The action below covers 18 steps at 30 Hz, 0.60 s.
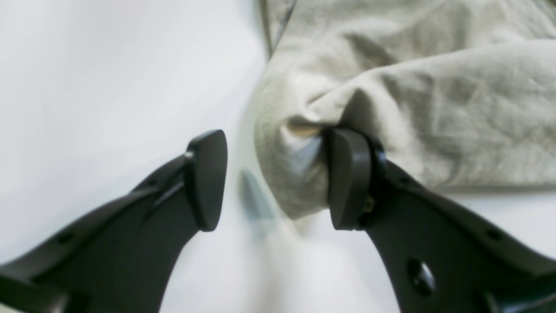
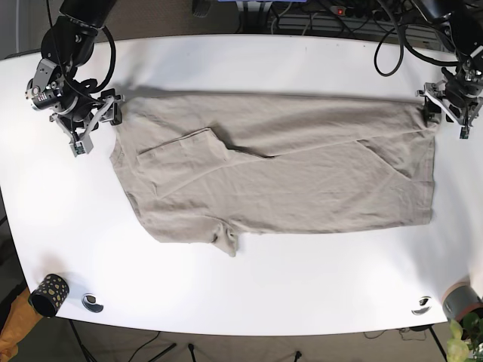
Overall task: Fold the T-shirt properly
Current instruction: 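Drag the shirt edge with both grippers to smooth it flat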
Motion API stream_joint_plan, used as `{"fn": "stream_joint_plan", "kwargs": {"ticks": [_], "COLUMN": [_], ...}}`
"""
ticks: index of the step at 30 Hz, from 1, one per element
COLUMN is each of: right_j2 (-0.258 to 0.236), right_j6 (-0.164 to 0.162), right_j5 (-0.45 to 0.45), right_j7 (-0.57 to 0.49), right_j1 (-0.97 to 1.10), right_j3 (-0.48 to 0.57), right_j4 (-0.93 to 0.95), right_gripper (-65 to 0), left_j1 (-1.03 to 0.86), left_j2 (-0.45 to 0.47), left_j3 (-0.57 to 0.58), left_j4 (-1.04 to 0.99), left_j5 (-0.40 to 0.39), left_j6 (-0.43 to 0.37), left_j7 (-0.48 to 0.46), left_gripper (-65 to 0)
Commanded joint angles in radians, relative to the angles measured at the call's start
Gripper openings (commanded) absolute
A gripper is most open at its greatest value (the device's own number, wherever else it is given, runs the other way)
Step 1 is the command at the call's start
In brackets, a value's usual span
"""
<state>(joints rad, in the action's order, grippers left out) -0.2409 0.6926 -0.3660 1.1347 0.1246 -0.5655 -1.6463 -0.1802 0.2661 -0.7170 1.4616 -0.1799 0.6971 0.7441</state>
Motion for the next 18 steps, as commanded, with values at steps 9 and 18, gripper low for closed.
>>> {"fn": "stream_joint_plan", "kwargs": {"ticks": [9, 18], "right_j2": [0.021, 0.036], "right_j6": [0.006, 0.006], "right_j5": [-0.017, -0.043], "right_j7": [-0.011, -0.006], "right_j1": [-0.001, 0.03], "right_j3": [-0.004, -0.008], "right_j4": [-0.001, -0.009], "right_gripper": [-56.6, -65.0], "left_j1": [0.005, -0.026], "left_j2": [0.017, 0.019], "left_j3": [-0.006, -0.017], "left_j4": [0.02, 0.04], "left_j5": [-0.008, -0.01], "left_j6": [0.001, 0.001], "left_j7": [-0.016, -0.014], "left_gripper": [-58.9, -65.0]}}
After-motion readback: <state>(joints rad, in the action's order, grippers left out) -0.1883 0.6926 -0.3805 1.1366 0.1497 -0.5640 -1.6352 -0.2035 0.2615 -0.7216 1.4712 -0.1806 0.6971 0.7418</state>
